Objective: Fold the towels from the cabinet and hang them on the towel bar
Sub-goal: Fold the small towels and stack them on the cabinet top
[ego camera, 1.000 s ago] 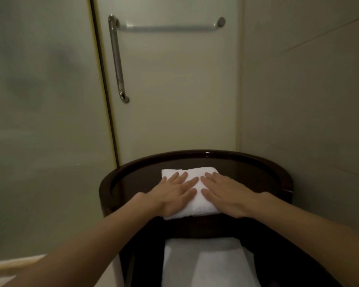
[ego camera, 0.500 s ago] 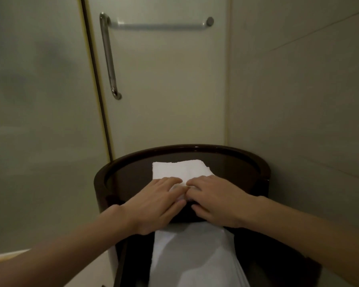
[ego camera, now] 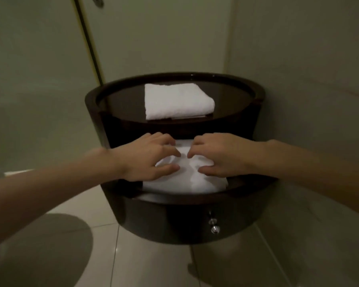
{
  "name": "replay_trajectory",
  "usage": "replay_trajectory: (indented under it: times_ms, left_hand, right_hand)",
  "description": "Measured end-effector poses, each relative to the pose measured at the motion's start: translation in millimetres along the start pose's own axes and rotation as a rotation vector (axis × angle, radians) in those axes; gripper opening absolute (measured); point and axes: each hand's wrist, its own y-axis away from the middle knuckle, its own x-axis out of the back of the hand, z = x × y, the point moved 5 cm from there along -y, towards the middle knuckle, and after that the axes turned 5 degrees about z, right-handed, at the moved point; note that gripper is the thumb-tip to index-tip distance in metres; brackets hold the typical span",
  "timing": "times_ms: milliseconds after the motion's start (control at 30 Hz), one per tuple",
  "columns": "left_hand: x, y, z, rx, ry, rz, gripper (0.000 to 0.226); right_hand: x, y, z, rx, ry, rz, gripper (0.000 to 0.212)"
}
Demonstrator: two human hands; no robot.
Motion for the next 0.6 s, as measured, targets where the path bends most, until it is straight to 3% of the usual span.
replay_trajectory:
  times_ms: [200,367,500,600]
  left_hand:
    - [-19,-3,9,0.010,0.039,-0.109,0.065]
    - [-38,-12,14,0.006,0.015,-0.211,0.069]
    - [-49,-16,14,0.010,-0.079,-0.246,0.071]
    - [-44,-17,11,0.008,-0.025,-0.237,0.070]
  right_hand:
    - [-14,5,-4,0.015,-0.041,-0.096,0.053]
    - [-29,1,-11,0.048,0.067,-0.204,0.059]
    - [-39,-5,-16,0.038,0.187,-0.207,0.051]
    - [-37,-7,-16,0.025,0.163,-0.183,0.058]
